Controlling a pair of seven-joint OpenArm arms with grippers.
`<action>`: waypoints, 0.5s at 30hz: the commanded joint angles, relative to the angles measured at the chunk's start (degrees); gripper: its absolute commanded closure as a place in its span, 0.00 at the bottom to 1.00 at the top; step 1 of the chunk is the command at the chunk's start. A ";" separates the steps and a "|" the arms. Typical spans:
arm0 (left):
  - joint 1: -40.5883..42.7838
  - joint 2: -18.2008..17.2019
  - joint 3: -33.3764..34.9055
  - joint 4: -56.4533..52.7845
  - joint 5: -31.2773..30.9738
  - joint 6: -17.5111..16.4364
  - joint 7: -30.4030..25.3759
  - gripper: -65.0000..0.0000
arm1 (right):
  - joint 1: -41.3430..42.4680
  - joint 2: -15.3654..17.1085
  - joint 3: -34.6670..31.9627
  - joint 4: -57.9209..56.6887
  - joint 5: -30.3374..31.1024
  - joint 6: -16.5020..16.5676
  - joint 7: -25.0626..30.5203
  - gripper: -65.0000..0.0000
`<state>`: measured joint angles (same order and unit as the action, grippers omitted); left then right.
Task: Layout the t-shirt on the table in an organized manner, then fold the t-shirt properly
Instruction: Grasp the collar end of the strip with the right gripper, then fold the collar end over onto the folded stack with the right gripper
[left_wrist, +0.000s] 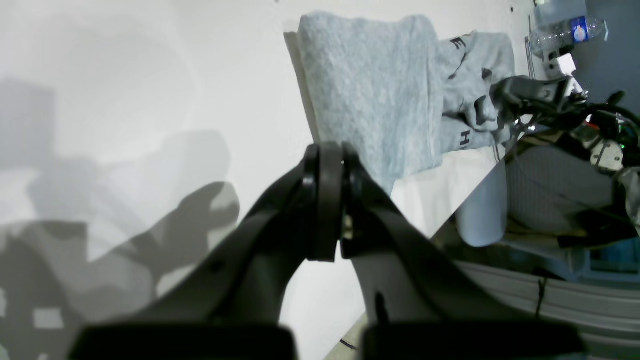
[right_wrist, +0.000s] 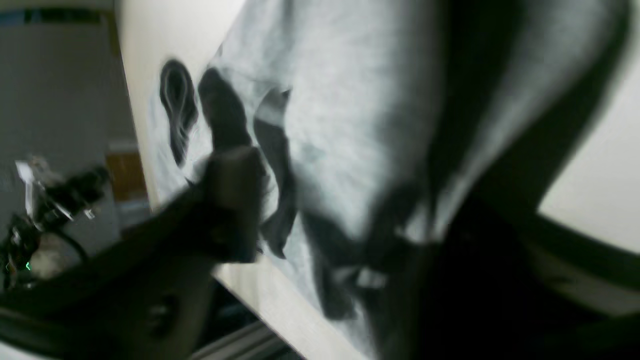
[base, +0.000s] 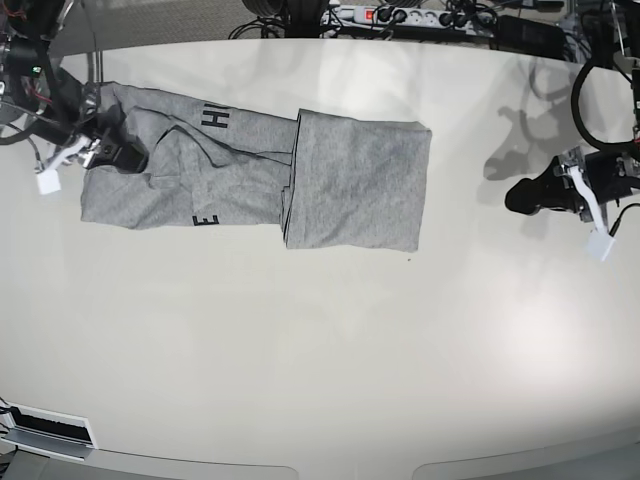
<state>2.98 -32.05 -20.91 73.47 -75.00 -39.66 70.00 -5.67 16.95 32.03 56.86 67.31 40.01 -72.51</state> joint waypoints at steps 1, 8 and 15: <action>-0.79 -1.11 -0.33 0.87 -1.53 -0.34 -1.03 1.00 | 0.17 0.68 -0.90 0.42 0.24 -0.01 -0.61 0.67; -0.76 -1.14 -0.33 0.87 -1.49 -0.34 -0.96 1.00 | 2.19 1.18 -2.73 5.38 0.22 -0.01 -2.71 1.00; -0.76 -1.16 -0.33 0.87 -1.46 -0.34 -0.96 1.00 | 0.37 3.48 -2.67 21.46 -0.26 -0.01 -7.49 1.00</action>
<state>3.01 -31.90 -20.91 73.47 -74.98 -39.66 70.02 -5.80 19.25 29.06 77.54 65.71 39.70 -80.25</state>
